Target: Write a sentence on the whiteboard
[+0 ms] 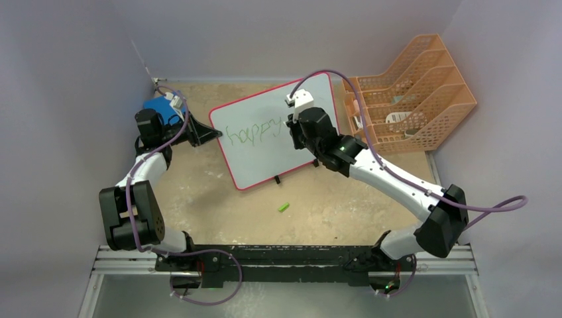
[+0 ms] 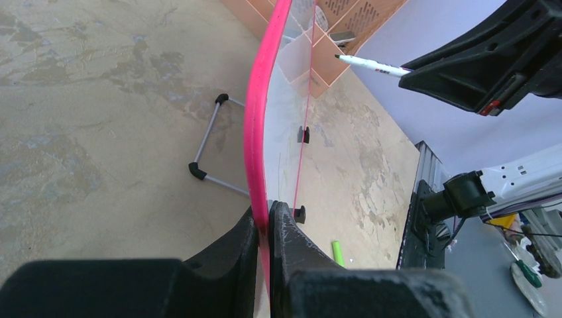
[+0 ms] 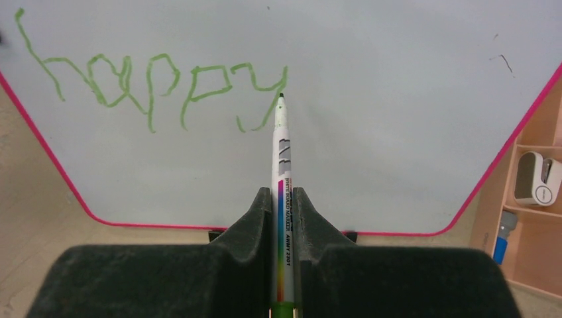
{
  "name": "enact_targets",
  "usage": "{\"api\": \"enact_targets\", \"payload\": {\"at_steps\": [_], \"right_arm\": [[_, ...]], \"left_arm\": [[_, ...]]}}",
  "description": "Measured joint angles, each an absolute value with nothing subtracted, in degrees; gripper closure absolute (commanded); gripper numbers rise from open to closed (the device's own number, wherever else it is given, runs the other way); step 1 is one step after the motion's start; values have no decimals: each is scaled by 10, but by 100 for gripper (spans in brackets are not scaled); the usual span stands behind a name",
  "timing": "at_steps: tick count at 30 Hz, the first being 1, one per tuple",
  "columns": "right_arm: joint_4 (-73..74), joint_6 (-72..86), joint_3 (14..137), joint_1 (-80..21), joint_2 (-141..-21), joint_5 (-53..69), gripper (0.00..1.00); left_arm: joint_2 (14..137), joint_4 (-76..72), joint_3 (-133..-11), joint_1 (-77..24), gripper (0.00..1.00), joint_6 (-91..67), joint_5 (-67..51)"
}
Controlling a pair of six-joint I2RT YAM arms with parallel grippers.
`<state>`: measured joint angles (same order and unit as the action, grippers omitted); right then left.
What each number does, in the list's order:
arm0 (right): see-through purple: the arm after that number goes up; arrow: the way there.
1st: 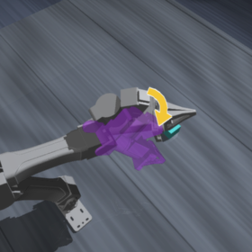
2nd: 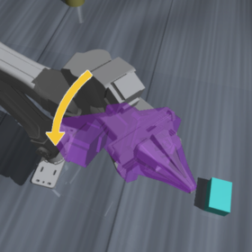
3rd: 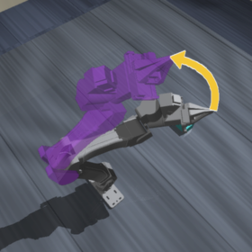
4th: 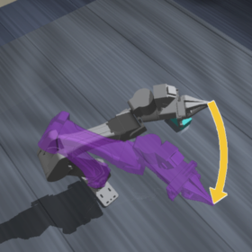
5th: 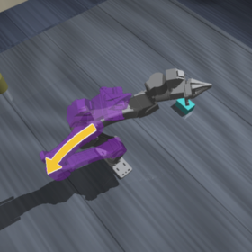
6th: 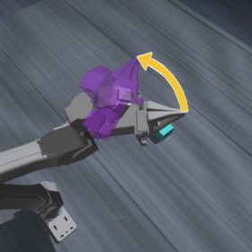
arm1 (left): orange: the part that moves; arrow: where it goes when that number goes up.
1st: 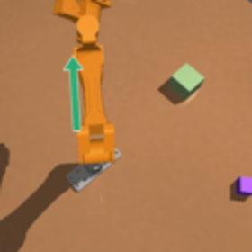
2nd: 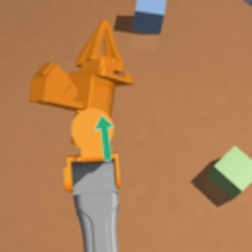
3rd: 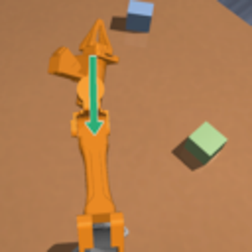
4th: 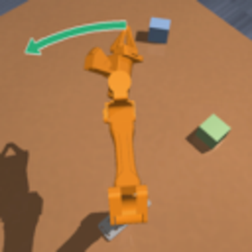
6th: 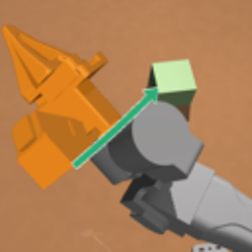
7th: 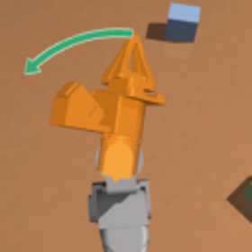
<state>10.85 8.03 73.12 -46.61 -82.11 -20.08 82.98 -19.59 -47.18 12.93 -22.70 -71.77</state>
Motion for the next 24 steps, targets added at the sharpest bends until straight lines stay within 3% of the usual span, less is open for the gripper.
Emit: {"api": "enact_targets", "payload": {"at_steps": [24], "right_arm": [[94, 65, 689, -393, -821, -200, 100]], "left_arm": [[829, -191, -472, 129, 100, -219, -717]]}}
